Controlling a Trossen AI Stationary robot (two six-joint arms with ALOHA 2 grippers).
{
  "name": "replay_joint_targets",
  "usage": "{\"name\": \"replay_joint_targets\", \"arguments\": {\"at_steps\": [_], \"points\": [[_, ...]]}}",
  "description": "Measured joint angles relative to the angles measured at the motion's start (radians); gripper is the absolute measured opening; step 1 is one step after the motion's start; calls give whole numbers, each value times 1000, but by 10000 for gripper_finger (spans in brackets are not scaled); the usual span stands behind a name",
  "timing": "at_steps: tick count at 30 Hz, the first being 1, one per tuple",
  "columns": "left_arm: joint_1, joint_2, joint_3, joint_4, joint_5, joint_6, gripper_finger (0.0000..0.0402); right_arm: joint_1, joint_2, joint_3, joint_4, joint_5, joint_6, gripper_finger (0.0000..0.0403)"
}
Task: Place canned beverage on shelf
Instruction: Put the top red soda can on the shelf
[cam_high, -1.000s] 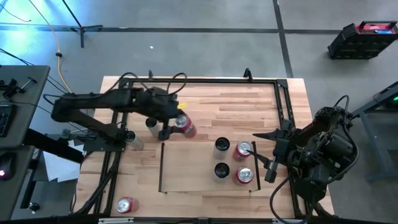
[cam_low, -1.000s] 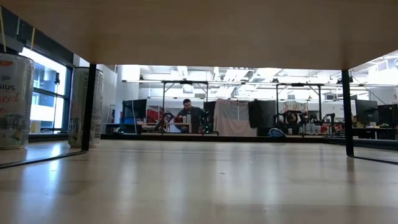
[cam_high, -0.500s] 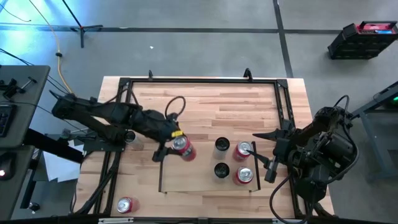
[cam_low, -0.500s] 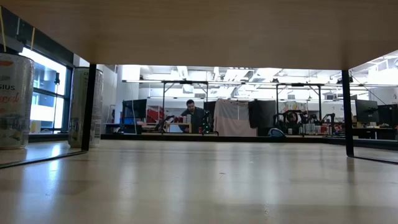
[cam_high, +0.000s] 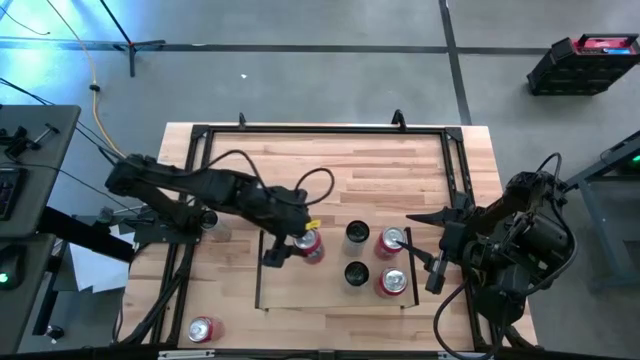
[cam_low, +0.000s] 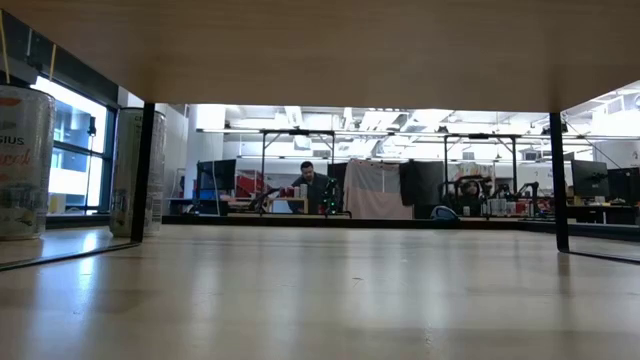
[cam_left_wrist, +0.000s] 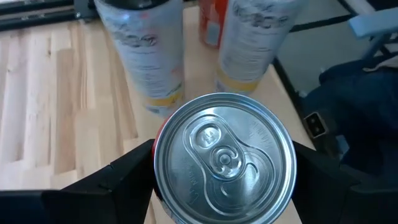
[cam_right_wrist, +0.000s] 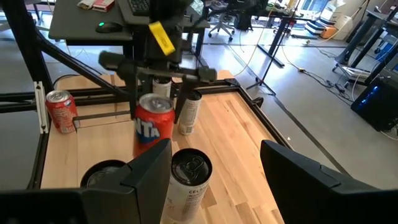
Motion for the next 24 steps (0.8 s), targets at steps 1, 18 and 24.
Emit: {"name": "replay_joint_targets", "arguments": {"at_steps": [1, 18, 24], "points": [[5, 7, 1, 0, -1, -2, 285, 0, 0, 0, 0, -1, 0, 231], [47, 57, -5, 45, 3, 71, 288, 0, 0, 0, 0, -10, 0, 231], [46, 80, -2, 57, 37, 88, 289, 0, 0, 0, 8, -25, 0, 231]]}}
